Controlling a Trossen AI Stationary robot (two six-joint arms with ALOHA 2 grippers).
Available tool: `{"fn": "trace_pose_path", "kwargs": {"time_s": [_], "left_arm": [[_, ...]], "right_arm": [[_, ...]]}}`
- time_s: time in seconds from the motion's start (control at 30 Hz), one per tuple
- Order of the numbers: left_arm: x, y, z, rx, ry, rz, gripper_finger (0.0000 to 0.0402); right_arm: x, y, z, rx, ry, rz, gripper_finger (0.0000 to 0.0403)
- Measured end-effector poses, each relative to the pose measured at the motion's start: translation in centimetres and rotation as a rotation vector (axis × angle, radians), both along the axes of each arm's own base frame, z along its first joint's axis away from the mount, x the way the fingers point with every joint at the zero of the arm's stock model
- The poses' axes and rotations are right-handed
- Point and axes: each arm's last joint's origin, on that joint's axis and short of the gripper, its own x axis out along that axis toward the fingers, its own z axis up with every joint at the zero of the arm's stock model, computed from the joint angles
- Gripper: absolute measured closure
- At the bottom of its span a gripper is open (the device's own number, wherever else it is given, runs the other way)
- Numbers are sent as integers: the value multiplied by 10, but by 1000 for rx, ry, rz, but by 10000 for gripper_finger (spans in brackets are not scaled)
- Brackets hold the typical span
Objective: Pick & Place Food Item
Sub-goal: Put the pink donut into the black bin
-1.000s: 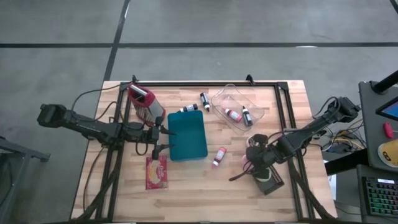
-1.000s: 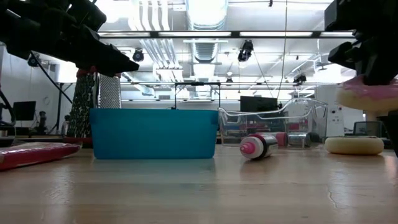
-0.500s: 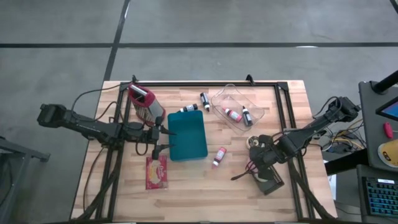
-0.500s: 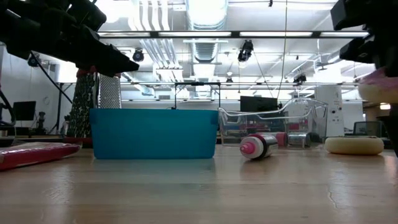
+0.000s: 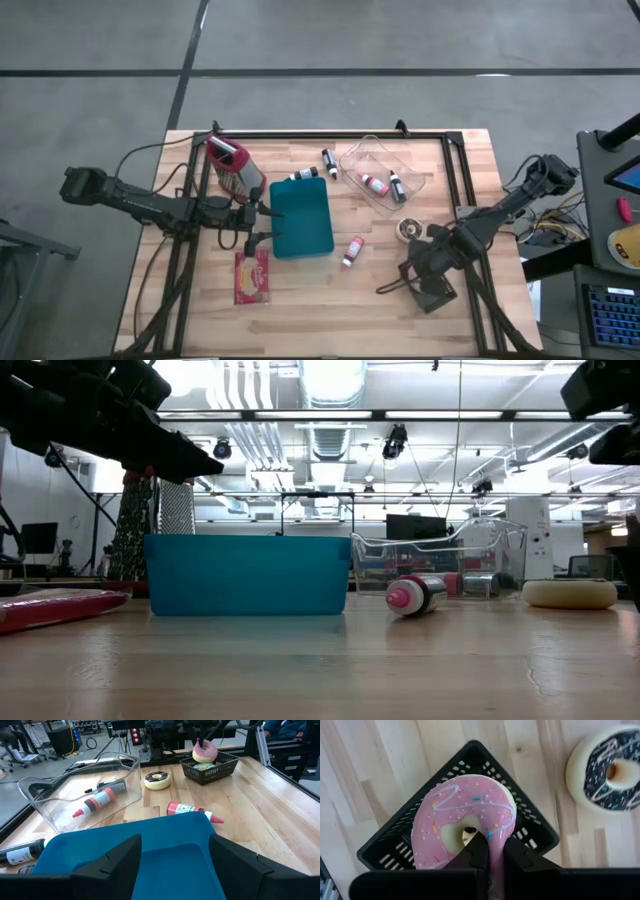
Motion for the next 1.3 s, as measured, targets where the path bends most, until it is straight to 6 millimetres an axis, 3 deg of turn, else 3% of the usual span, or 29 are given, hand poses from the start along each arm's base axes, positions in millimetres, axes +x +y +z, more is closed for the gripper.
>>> {"fn": "trace_pose_path", "kwargs": {"time_s": [0.5,1.3], "left_arm": [[0,0,0,0,2,0,165],[-3,0,-6,-1,21,2,164]], "right_arm": [[-16,26,-2,46,-36,-59,385],[-23,22,-28,23,-24,-98,385]]}}
